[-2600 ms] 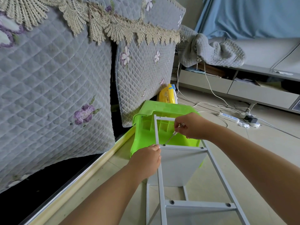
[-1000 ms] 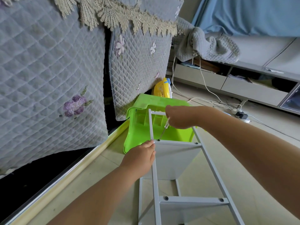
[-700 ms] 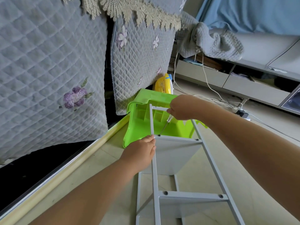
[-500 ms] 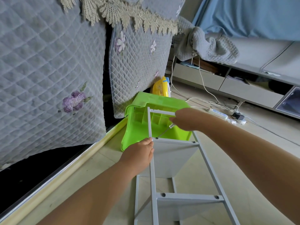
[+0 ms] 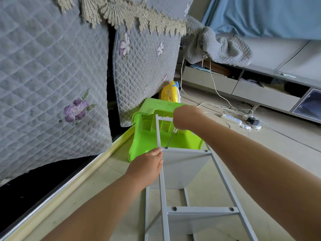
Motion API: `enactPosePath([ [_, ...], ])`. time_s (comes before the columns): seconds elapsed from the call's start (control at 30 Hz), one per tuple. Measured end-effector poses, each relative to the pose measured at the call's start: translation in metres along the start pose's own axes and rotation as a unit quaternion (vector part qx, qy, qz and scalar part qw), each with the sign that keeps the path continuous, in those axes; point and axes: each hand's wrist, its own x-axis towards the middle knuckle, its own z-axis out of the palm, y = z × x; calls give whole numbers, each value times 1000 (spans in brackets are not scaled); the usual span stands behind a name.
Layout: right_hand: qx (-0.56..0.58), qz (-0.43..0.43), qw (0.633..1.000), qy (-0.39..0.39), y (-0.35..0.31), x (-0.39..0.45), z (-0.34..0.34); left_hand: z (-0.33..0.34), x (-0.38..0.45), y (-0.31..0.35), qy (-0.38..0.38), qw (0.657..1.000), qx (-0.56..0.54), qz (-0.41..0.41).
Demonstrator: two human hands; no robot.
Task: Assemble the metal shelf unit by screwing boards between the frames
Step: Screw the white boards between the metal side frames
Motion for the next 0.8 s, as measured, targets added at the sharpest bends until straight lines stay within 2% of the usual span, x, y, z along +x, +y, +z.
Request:
enactPosePath([
  [0.17,117,41,991,-45,24,-16,8,-6,1,5,-28,999,22,-2],
  [0.37,160,80,982,52,84,-42,16,-6,9,11,-55,993,91,-41],
  [0.43,155,75,982,78,107,-53,24,-2,15,13,-65,989,130,-32],
  [0.57,167,42,981,90,138,-69,43,-4,31,44,67,981,182,10],
  [0.63,188,28,977,101,145,-72,51,6,39,58,-4,988,151,-7],
  [0.67,202,20,973,107,146,-74,54,12,42,64,-70,985,154,-36],
  [0.7,211,13,971,109,146,-75,57,17,47,66,-98,980,168,-48],
  [0.8,212,-14,972,103,146,-74,65,26,51,71,-97,973,194,-72],
])
